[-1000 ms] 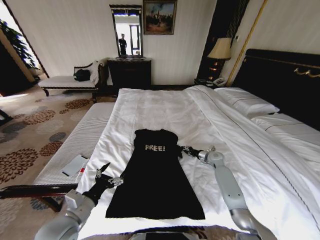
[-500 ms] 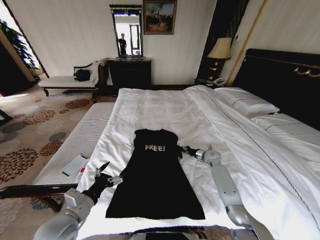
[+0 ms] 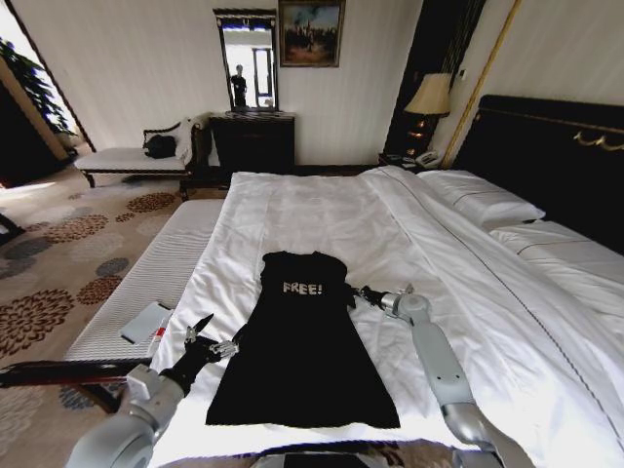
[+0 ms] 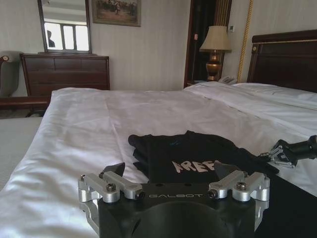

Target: Fold the clothes on the bed.

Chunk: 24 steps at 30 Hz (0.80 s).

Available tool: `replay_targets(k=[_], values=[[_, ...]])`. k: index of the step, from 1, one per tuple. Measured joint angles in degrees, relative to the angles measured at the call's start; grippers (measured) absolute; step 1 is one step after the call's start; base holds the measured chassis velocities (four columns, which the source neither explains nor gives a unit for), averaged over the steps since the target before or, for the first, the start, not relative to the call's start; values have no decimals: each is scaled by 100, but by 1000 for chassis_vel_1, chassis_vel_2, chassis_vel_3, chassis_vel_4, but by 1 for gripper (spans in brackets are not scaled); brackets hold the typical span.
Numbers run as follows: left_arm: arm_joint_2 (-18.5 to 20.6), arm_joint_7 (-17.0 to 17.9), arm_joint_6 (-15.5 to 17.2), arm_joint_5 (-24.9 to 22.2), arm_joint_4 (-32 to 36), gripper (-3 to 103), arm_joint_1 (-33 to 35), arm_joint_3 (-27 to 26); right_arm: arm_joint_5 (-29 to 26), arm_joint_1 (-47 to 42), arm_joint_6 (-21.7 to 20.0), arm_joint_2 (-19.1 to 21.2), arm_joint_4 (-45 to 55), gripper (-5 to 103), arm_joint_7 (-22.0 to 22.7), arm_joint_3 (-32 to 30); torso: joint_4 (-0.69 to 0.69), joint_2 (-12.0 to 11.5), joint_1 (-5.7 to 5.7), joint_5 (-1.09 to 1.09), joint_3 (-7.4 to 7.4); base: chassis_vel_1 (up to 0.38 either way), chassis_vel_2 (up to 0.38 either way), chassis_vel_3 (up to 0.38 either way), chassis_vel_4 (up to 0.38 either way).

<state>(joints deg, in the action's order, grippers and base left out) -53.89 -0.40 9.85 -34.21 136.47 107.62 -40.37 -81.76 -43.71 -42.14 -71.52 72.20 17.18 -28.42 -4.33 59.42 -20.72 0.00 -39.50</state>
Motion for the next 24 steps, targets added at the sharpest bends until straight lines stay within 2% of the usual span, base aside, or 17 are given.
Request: replay_targets(k=[9, 14, 24], values=[[-64, 0, -10, 28, 31, 100, 74, -29, 99, 98, -1, 42, 52, 0, 5, -27, 1, 0, 0, 0, 0, 0, 0, 0, 0], [-96, 0, -23, 36, 45, 100, 75, -32, 99, 127, -1, 229, 159, 0, 11, -71, -1, 0, 0, -1, 0, 0, 0, 0, 0], [-137, 0, -36, 75, 48, 100, 56, 11, 171, 389, 0, 957, 176, 0, -140, -40, -1, 0, 0, -1, 0, 0, 0, 0, 0]])
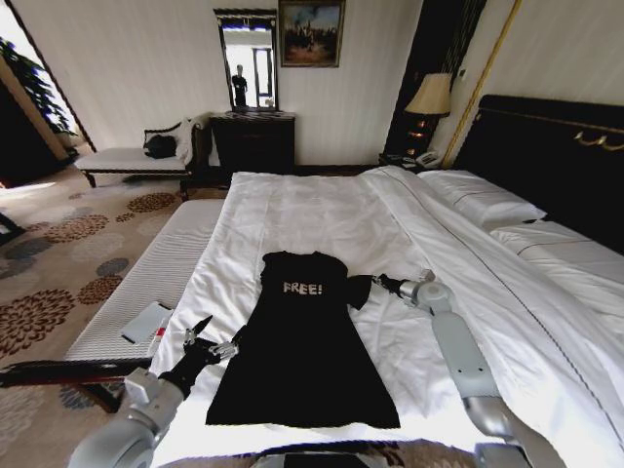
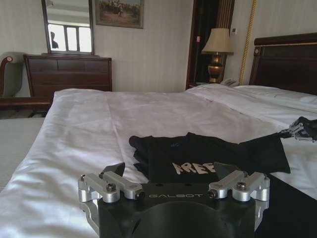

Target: Fold the clothes on the bed.

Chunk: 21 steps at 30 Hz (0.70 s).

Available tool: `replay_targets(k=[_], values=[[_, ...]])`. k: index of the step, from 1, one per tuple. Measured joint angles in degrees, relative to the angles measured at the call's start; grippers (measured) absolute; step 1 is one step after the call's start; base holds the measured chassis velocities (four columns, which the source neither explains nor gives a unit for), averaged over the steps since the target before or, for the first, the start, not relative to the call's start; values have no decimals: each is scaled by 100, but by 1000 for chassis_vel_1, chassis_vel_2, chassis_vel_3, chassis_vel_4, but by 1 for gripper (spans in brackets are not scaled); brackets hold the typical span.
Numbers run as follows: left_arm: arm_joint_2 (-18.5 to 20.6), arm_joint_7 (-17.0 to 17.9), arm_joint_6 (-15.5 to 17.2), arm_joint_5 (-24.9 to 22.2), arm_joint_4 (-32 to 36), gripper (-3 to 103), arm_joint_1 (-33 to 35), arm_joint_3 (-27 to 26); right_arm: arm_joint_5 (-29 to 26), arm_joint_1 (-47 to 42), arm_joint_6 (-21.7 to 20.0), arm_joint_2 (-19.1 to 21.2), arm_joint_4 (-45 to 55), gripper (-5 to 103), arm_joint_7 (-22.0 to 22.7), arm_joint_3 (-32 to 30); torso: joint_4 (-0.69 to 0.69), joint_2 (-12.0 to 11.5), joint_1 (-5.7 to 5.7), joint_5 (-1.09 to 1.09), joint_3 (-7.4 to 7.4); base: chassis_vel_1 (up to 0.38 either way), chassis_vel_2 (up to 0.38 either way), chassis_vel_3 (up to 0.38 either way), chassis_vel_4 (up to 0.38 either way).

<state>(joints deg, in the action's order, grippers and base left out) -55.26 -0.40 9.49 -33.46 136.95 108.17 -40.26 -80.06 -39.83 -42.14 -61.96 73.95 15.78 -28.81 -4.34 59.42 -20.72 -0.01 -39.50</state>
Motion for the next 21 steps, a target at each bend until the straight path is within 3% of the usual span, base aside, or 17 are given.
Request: replay_targets(k=[8, 21], values=[[60, 0, -7, -26, 9, 100, -19, -15, 194, 137, 0, 259, -71, 0, -186, 30, 0, 1, 0, 0, 0, 0, 0, 0, 0], [80, 0, -11, -52, 10, 100, -31, -39, 426, 229, 3, 334, -96, 0, -323, 188, 0, 1, 0, 1, 0, 0, 0, 0, 0]])
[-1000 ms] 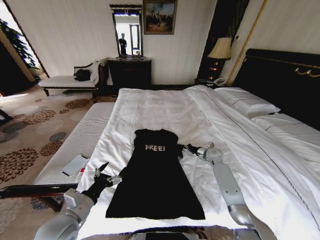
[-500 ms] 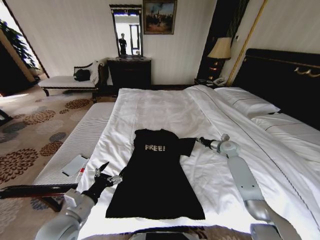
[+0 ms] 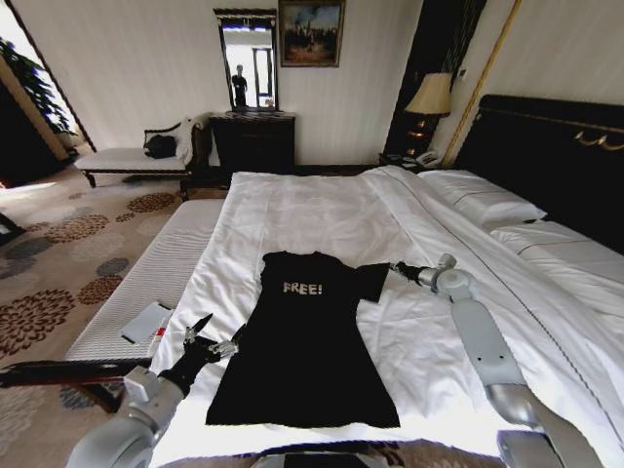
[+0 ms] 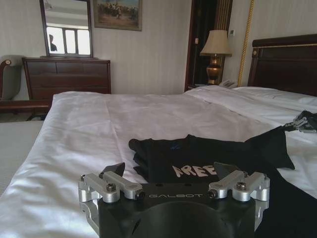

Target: Fold the clothes on the bed.

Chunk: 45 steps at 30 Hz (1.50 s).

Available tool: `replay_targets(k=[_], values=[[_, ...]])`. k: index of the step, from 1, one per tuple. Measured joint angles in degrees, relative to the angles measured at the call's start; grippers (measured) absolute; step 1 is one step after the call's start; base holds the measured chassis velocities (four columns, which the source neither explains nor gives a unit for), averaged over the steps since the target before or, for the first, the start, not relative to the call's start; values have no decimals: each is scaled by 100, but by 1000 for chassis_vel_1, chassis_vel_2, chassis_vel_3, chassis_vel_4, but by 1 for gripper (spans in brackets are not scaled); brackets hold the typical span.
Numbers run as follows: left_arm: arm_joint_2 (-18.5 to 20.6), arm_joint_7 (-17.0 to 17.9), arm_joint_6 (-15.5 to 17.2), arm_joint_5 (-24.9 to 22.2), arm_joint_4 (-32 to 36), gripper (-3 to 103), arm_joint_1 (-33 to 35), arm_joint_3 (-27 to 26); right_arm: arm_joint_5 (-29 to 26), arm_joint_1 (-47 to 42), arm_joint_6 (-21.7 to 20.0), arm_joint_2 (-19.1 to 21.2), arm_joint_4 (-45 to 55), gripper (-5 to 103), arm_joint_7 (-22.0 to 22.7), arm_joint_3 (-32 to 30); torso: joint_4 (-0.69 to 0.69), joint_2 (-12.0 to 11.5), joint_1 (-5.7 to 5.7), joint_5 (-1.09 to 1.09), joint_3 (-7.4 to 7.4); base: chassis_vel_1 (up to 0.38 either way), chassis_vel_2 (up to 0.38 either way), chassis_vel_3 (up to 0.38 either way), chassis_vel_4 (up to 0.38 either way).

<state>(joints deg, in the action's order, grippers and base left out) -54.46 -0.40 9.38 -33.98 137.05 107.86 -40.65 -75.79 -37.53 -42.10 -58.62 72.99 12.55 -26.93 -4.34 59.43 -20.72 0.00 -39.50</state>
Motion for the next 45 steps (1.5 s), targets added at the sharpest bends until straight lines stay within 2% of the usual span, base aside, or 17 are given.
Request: replay_targets(k=[9, 18, 23, 28, 38, 45], values=[[27, 0, 0, -15, 0, 100, 15, -16, 177, -8, 23, -59, -46, 0, -76, 70, -2, 0, 0, -2, 0, 0, 0, 0, 0], [-20, 0, -1, -15, -19, 100, -29, 23, -140, -74, 25, -138, 804, 0, 365, 376, 0, 0, 0, 0, 0, 0, 0, 0, 0], [-63, 0, -9, -3, -9, 100, 56, -45, -516, 64, 7, -517, 1229, 0, 867, 775, 1, 0, 0, 1, 0, 0, 0, 0, 0], [-84, 0, -18, -6, -3, 100, 72, -85, -565, 185, 4, -891, 1277, 0, 1062, 1043, 1, 0, 0, 1, 0, 0, 0, 0, 0], [-104, 0, -26, -19, -27, 100, 70, -93, -359, 373, 0, -1405, 862, 0, 1084, 1310, 0, 0, 0, 0, 0, 0, 0, 0, 0], [-101, 0, -26, -49, -34, 100, 66, -120, -236, 356, -1, -1447, 762, 0, 957, 1414, 0, 0, 0, 0, 0, 0, 0, 0, 0]])
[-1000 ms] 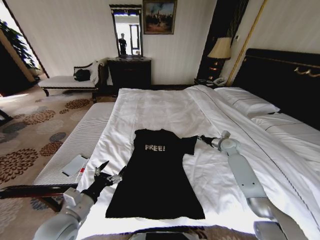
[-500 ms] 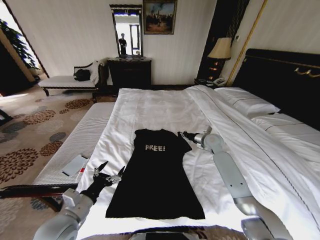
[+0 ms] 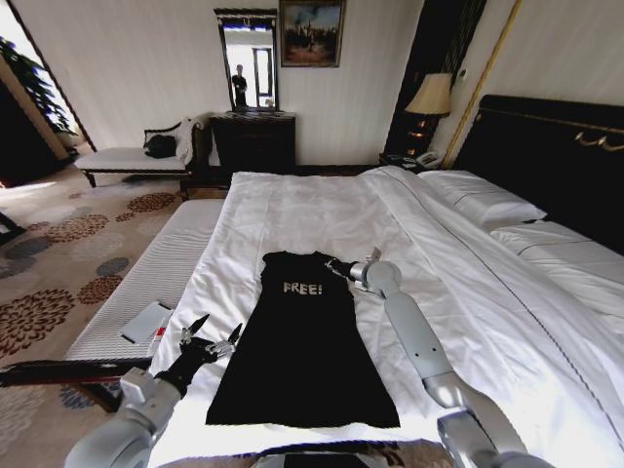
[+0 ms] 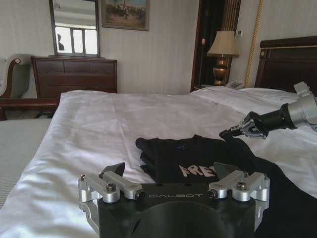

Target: Fold the clothes on the bed.

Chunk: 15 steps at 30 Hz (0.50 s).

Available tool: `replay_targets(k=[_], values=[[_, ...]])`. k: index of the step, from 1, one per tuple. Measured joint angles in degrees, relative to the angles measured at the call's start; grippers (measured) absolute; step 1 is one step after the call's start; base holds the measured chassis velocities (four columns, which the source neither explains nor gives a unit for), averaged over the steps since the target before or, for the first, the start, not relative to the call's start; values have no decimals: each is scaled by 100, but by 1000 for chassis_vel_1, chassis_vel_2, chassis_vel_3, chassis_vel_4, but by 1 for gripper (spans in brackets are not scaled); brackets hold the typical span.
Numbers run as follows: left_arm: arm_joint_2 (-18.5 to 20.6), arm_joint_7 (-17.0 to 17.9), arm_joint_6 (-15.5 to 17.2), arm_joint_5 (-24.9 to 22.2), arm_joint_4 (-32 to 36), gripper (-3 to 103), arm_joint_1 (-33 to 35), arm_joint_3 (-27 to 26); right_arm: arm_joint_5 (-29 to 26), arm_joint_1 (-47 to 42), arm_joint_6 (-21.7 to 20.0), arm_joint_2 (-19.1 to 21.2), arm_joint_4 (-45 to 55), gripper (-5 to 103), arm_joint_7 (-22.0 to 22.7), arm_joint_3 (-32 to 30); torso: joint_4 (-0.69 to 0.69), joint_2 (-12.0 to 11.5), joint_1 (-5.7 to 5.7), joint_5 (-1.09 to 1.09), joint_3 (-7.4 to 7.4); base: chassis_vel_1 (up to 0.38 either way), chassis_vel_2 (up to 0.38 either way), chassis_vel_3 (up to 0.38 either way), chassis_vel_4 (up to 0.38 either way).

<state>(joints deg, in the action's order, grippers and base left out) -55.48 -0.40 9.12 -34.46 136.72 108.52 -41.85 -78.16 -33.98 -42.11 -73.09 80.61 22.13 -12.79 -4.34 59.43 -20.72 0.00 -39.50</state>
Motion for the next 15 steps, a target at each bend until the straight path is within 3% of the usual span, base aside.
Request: replay_targets(k=[14, 15], values=[[-12, 0, 0, -14, -14, 100, -22, -11, 517, -24, 19, -126, -277, -3, -276, 406, 1, 0, 0, 0, 0, 0, 0, 0, 0], [-23, 0, 0, -10, -14, 100, -33, 6, 550, -23, 38, -117, -287, 2, -287, 423, 1, 0, 0, -1, 0, 0, 0, 0, 0]])
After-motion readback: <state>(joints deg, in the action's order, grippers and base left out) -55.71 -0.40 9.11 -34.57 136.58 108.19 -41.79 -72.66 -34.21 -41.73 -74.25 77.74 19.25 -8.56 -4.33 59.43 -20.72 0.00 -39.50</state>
